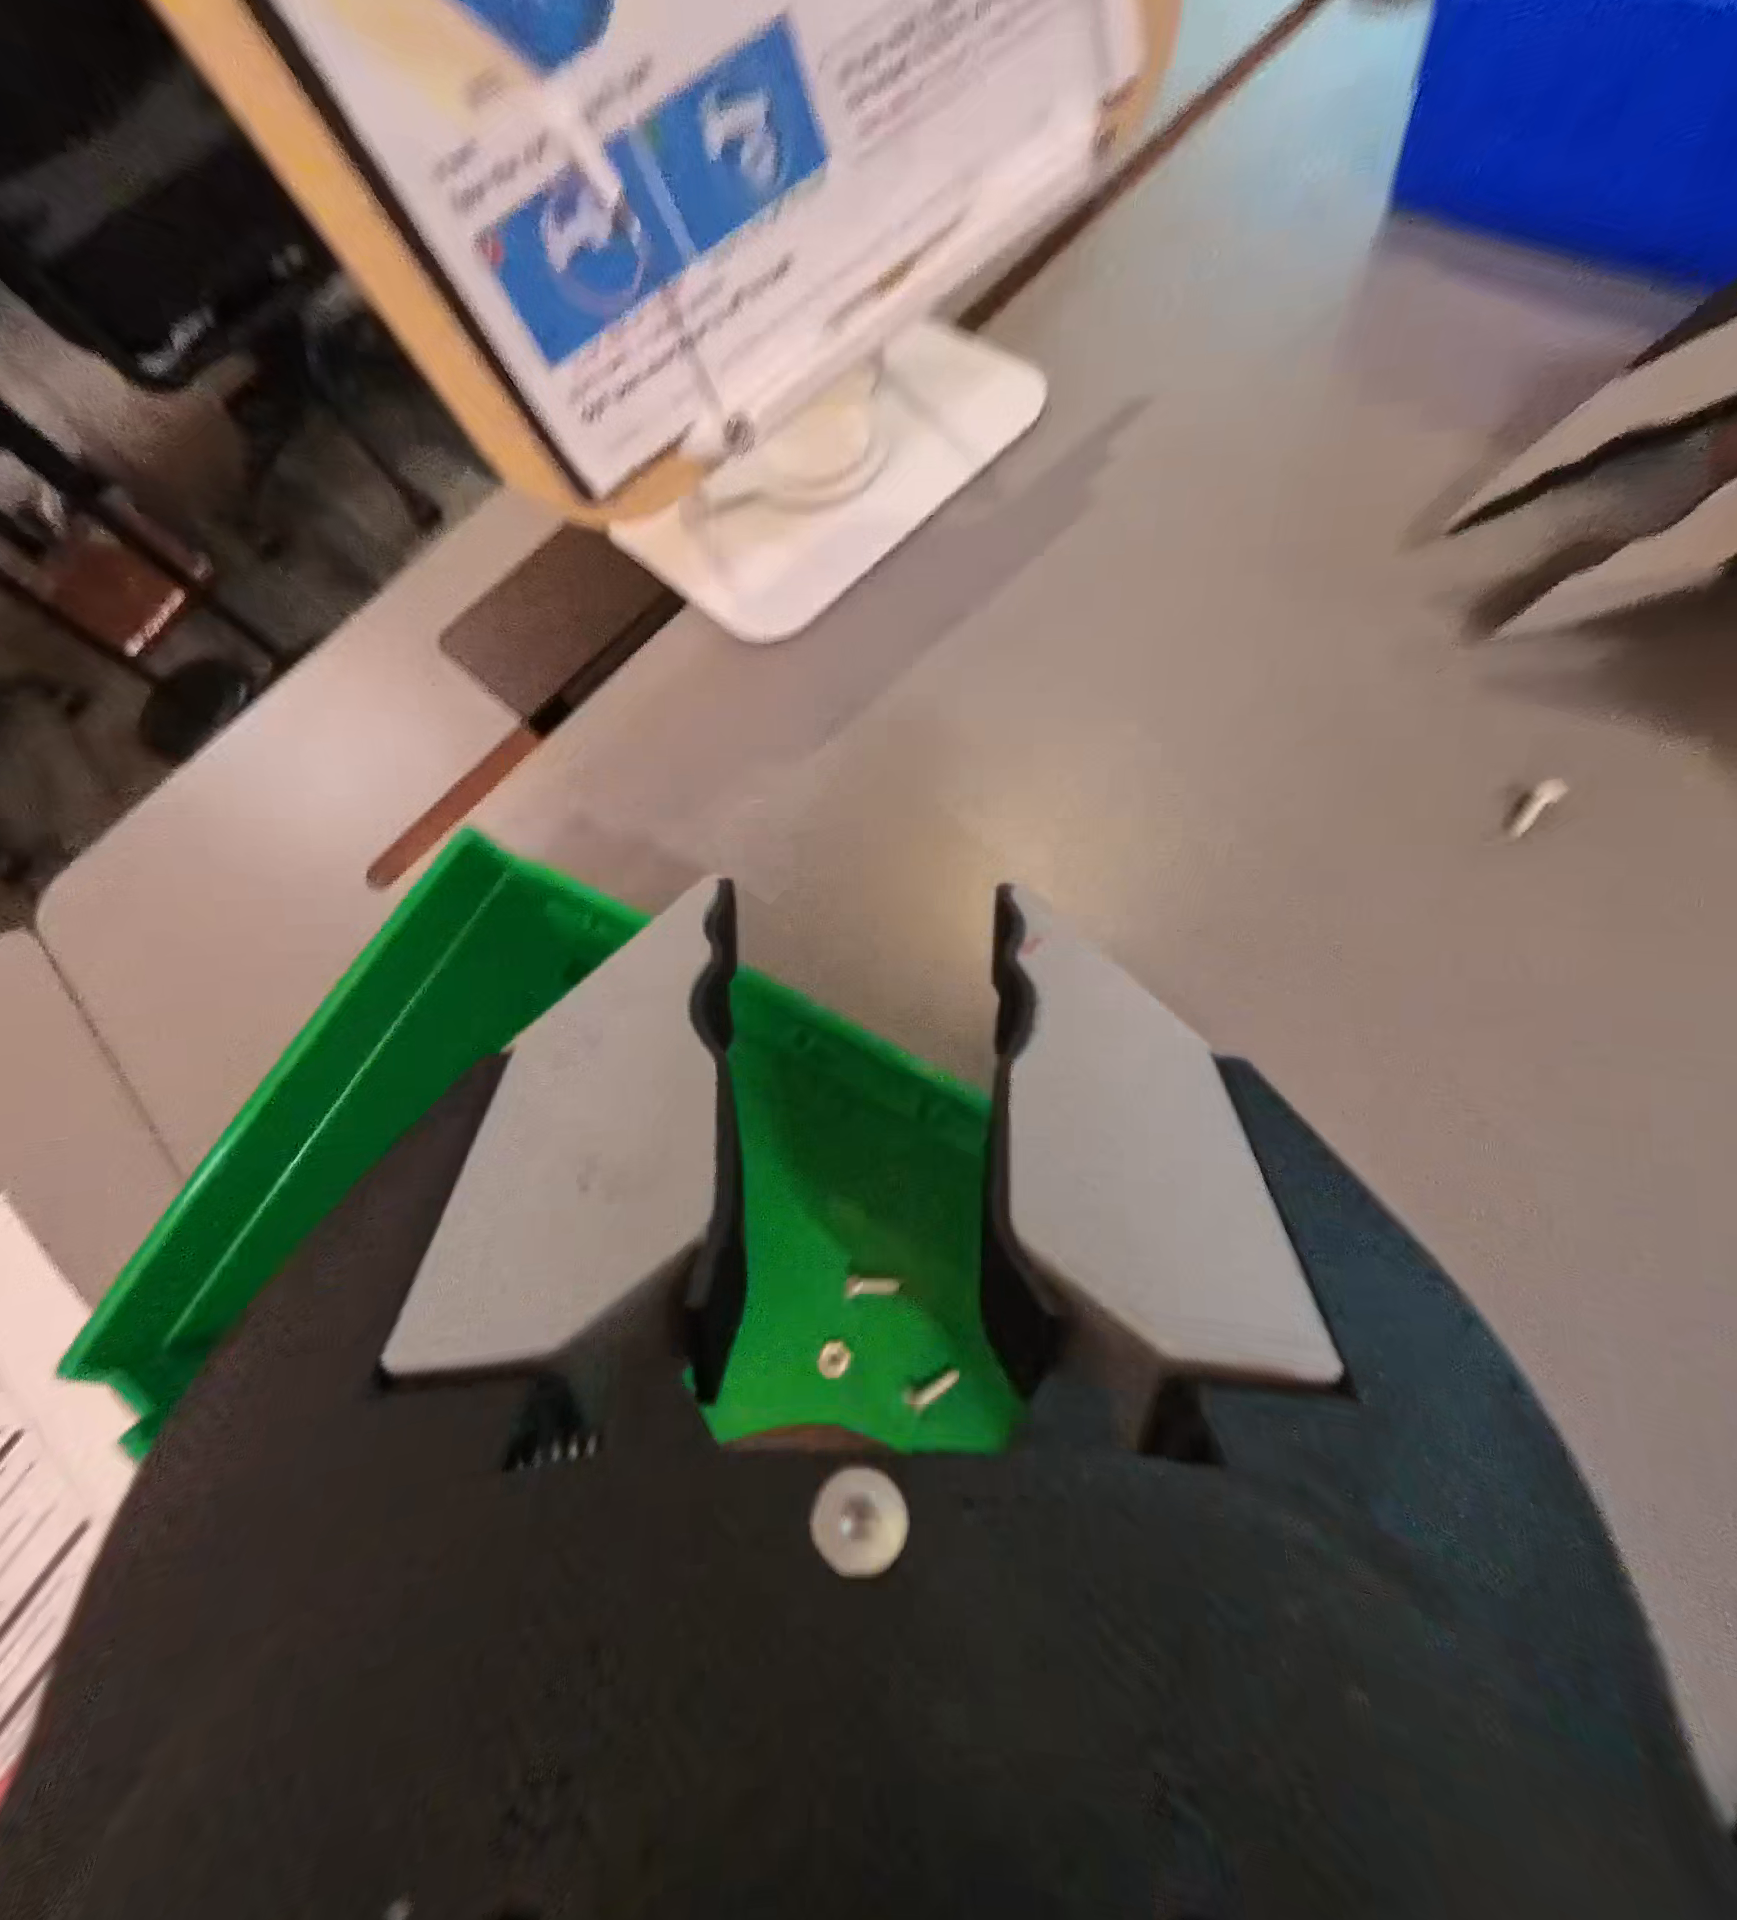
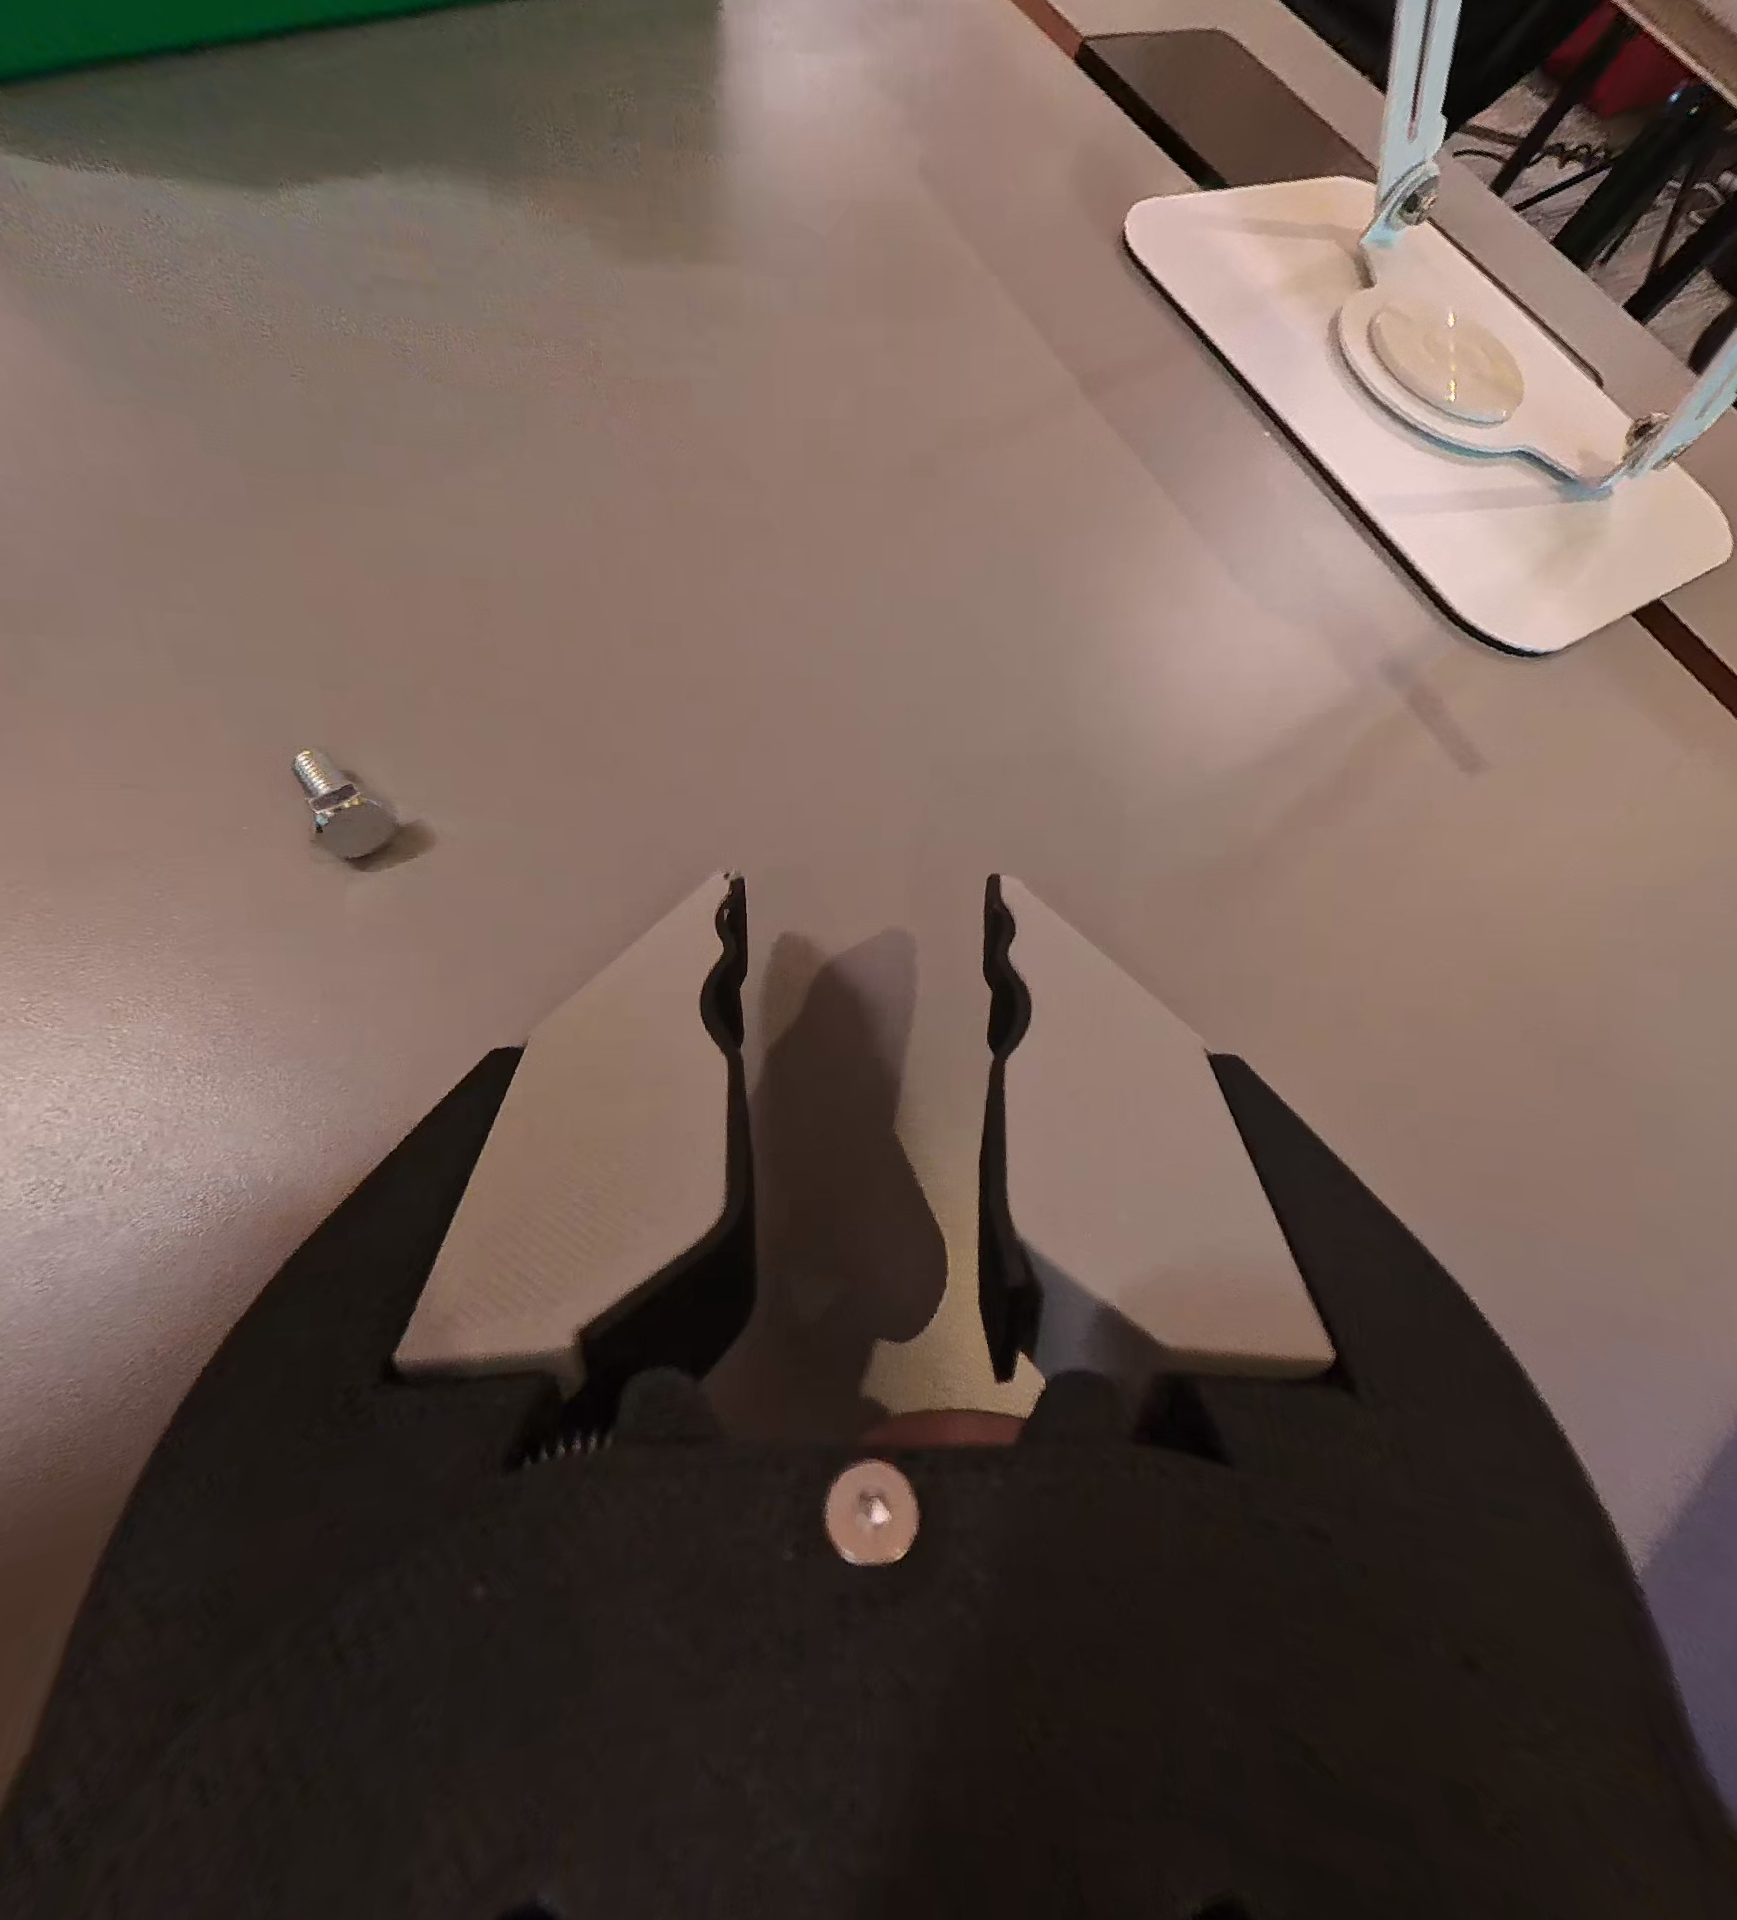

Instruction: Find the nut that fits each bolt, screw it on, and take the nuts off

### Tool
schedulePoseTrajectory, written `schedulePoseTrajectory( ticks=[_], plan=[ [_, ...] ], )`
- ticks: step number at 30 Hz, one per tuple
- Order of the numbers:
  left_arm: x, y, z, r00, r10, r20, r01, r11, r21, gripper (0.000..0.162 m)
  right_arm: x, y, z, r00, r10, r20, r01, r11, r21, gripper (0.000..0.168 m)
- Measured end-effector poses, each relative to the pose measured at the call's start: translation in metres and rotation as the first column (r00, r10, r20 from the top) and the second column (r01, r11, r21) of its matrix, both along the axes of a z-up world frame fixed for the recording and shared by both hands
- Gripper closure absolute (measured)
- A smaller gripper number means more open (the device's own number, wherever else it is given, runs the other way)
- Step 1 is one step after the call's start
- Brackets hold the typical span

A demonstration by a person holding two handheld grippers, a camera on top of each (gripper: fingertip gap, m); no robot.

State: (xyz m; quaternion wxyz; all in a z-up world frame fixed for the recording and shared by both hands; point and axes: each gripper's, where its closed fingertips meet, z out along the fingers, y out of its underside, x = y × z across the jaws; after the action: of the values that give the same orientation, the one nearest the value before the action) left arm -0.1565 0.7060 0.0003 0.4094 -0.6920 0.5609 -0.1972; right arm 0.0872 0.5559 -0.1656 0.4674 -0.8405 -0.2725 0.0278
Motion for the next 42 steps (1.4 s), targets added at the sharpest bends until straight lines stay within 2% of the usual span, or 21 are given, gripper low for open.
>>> schedulePoseTrajectory(
  ticks=[2, 4, 6, 8, 11, 14, 17, 20, 25, 27, 30, 39, 42],
  plan=[
    [-0.027, 0.046, -0.039, 0.982, 0.024, -0.189, -0.035, 0.998, -0.054, 0.118, 0.000, 0.000, -0.001, 1.000, 0.000, 0.009, 0.000, 1.000, -0.005, 0.125],
    [-0.050, 0.093, -0.080, 0.933, 0.078, -0.351, -0.107, 0.992, -0.064, 0.115, 0.000, 0.000, -0.002, 1.000, -0.001, 0.009, 0.001, 1.000, -0.006, 0.126],
    [-0.062, 0.121, -0.116, 0.878, 0.055, -0.475, -0.109, 0.990, -0.088, 0.117, 0.001, 0.001, -0.001, 1.000, -0.006, -0.001, 0.006, 1.000, -0.006, 0.126],
    [-0.063, 0.135, -0.143, 0.835, -0.012, -0.550, -0.063, 0.991, -0.118, 0.117, 0.002, 0.001, 0.000, 1.000, -0.016, -0.017, 0.016, 1.000, -0.007, 0.127],
    [-0.049, 0.143, -0.165, 0.810, -0.125, -0.573, 0.036, 0.986, -0.165, 0.115, 0.005, 0.002, 0.002, 0.999, -0.025, -0.048, 0.025, 1.000, -0.008, 0.127],
    [-0.054, 0.153, -0.184, 0.720, -0.180, -0.670, 0.097, 0.982, -0.160, 0.124, 0.006, 0.002, 0.003, 0.997, -0.029, -0.068, 0.029, 1.000, -0.008, 0.127],
    [-0.050, 0.163, -0.181, 0.707, -0.200, -0.678, 0.148, 0.980, -0.135, 0.133, 0.005, 0.001, 0.003, 0.998, -0.021, -0.065, 0.021, 1.000, -0.010, 0.128],
    [-0.058, 0.160, -0.187, 0.669, -0.244, -0.702, 0.154, 0.970, -0.190, 0.128, 0.003, 0.000, 0.001, 0.999, -0.007, -0.048, 0.007, 1.000, -0.014, 0.128],
    [-0.053, 0.156, -0.188, 0.702, -0.290, -0.650, 0.170, 0.955, -0.242, 0.136, -0.001, -0.002, -0.002, 1.000, 0.014, -0.025, -0.014, 1.000, -0.026, 0.129],
    [-0.053, 0.164, -0.188, 0.711, -0.254, -0.656, 0.174, 0.967, -0.186, 0.151, -0.002, -0.002, -0.002, 0.999, 0.016, -0.030, -0.017, 0.999, -0.027, 0.129],
    [-0.052, 0.169, -0.188, 0.711, -0.221, -0.667, 0.179, 0.975, -0.132, 0.160, -0.002, -0.003, -0.001, 0.999, 0.016, -0.044, -0.017, 0.999, -0.031, 0.130],
    [-0.059, 0.154, -0.186, 0.722, -0.167, -0.672, 0.167, 0.984, -0.065, 0.161, -0.001, -0.002, 0.000, 0.998, 0.005, -0.061, -0.006, 1.000, -0.029, 0.131],
    [-0.066, 0.141, -0.171, 0.750, -0.147, -0.645, 0.160, 0.986, -0.039, 0.161, 0.001, -0.002, 0.002, 0.997, -0.003, -0.077, 0.001, 1.000, -0.027, 0.131]
  ],
)
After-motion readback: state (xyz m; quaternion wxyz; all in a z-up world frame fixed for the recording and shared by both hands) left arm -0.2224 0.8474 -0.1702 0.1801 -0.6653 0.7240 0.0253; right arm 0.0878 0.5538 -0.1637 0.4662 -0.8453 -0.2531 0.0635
